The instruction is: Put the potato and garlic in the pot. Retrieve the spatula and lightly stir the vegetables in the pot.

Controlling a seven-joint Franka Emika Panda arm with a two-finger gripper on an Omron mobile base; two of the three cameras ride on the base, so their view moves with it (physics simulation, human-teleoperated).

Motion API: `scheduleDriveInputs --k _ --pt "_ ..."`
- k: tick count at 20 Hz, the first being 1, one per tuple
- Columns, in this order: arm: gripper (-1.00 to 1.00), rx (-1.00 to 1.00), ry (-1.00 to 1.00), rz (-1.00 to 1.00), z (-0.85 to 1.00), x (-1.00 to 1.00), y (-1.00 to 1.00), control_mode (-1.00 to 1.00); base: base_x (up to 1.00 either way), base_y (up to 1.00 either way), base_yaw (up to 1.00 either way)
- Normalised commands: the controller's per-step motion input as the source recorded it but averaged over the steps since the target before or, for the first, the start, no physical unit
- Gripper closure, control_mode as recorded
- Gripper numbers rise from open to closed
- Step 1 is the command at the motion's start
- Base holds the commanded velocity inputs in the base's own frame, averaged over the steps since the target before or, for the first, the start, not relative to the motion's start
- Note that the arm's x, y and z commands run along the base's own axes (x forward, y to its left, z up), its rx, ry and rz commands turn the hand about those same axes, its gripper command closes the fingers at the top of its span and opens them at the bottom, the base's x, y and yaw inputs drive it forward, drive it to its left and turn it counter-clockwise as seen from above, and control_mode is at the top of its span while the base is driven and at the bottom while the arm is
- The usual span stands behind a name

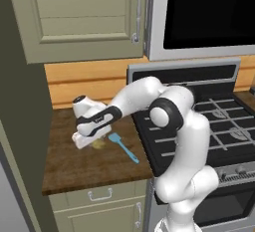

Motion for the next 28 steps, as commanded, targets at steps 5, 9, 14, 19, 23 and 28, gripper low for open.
scheduleDriveInputs --k 5,9,14,19,23,28 --pt "1.00 0.04 -0.08 -0.04 0.63 -0.65 -0.55 -1.00 0.00 0.00 0.00" --pt "1.00 0.04 -0.19 -0.03 0.75 -0.60 -0.94 -1.00 0.00 0.00 0.00" --pt "1.00 0.05 -0.25 -0.03 0.69 -0.43 -1.00 -1.00 0.00 0.00 0.00" --pt "1.00 0.05 -0.33 0.00 0.56 -0.11 -1.00 -1.00 0.00 0.00 0.00" --pt "1.00 0.08 -0.21 0.00 0.64 0.11 -1.00 -1.00 0.00 0.00 0.00" --pt "1.00 0.10 -0.07 -0.03 0.63 0.52 -0.93 -1.00 0.00 0.00 0.00"
